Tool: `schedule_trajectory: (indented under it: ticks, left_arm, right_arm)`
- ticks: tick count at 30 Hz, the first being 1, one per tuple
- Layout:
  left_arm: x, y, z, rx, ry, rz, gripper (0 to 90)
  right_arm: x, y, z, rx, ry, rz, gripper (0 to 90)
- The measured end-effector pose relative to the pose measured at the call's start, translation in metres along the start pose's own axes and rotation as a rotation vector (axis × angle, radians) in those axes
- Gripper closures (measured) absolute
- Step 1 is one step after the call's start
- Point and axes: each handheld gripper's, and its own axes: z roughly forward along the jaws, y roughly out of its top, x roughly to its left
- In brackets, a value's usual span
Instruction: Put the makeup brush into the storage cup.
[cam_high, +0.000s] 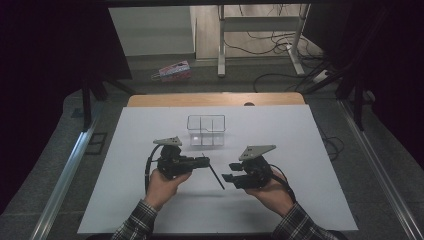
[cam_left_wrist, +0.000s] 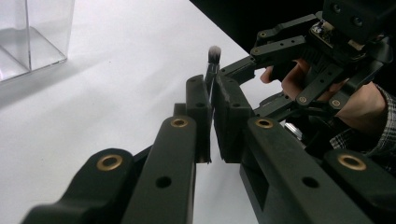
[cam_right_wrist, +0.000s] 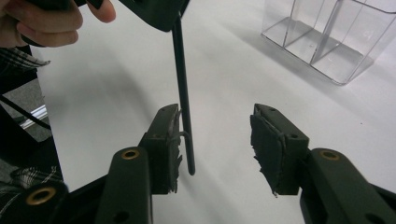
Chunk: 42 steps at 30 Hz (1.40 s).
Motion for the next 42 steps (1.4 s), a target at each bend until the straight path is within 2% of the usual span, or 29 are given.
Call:
schedule_trajectory:
  ticks: [11,27,36,42]
  left_arm:
    - [-0.001,0.001,-0.006,-0.002,0.032,0.016,85.4]
    - [-0.001,0.004,-0.017,-0.004,0.093,0.048,85.4]
    - [-0.001,0.006,-0.023,-0.014,0.123,0.054,85.4]
    - [-0.001,0.009,-0.031,-0.023,0.146,0.065,85.5]
  right_arm:
    - [-0.003,-0.004,-0.005,0.002,-0.034,-0.018,36.7]
    - [-0.009,-0.015,-0.016,-0.041,-0.051,0.019,8.3]
    - [-0.012,-0.023,-0.025,-0.038,-0.069,0.014,2.8]
    - [-0.017,-0.032,-0.031,-0.032,-0.108,-0.005,0.7]
